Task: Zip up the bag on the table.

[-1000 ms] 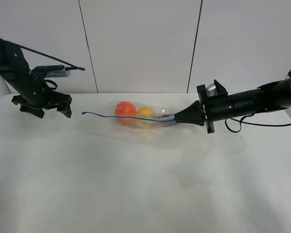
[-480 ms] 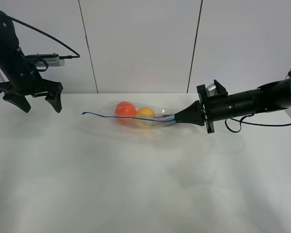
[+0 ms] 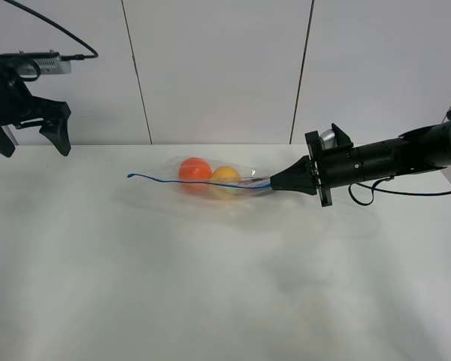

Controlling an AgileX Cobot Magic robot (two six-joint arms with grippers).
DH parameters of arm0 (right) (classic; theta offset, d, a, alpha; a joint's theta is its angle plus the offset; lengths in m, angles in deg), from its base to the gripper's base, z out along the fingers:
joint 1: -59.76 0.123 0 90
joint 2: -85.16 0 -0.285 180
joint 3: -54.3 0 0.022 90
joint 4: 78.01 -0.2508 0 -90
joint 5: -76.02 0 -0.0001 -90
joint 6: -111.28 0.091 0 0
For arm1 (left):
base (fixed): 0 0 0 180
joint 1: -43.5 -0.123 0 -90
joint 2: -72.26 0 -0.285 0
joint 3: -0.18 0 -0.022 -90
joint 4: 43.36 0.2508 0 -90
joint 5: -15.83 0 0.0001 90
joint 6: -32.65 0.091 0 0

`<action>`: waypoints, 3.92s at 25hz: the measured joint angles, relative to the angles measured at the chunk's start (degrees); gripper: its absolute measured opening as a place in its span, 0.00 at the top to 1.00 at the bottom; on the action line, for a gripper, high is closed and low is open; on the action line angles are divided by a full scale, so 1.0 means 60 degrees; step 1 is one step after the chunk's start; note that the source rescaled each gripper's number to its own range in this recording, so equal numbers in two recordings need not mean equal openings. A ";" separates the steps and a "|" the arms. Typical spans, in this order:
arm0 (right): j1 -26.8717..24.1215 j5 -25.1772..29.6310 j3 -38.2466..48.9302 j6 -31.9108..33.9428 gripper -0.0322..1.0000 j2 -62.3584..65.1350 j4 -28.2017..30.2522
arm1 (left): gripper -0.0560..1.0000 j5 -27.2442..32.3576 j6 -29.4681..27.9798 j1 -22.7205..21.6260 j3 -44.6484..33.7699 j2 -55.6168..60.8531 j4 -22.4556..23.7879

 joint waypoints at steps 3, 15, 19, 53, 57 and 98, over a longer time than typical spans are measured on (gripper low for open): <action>0.0000 0.0000 0.0000 0.0000 0.97 0.0000 0.0000 | 0.00 -0.0012 -0.0029 0.0000 -0.0303 0.0850 -0.0208; 0.0000 0.0009 0.0000 0.0000 0.97 0.0000 0.0000 | 0.00 0.0033 0.0014 0.0000 -0.5478 0.6959 -0.0349; 0.0000 0.0009 0.0000 0.0000 0.97 0.0000 0.0000 | 0.00 0.0044 0.0014 0.0000 -0.7493 0.9230 -0.0349; 0.0000 0.0029 -0.0475 0.1139 0.05 0.0365 0.1633 | 0.00 -0.0390 0.0022 0.0621 -0.9752 1.6758 -0.0349; 0.0000 -0.0079 -0.1900 0.3292 0.01 0.0944 0.4608 | 0.00 -0.0390 0.0022 0.0621 -0.9752 1.6758 -0.0349; 0.0000 -0.1395 0.6315 0.8064 0.00 1.6444 1.2098 | 0.00 -0.0397 0.0025 0.0621 -0.9752 1.6758 -0.0349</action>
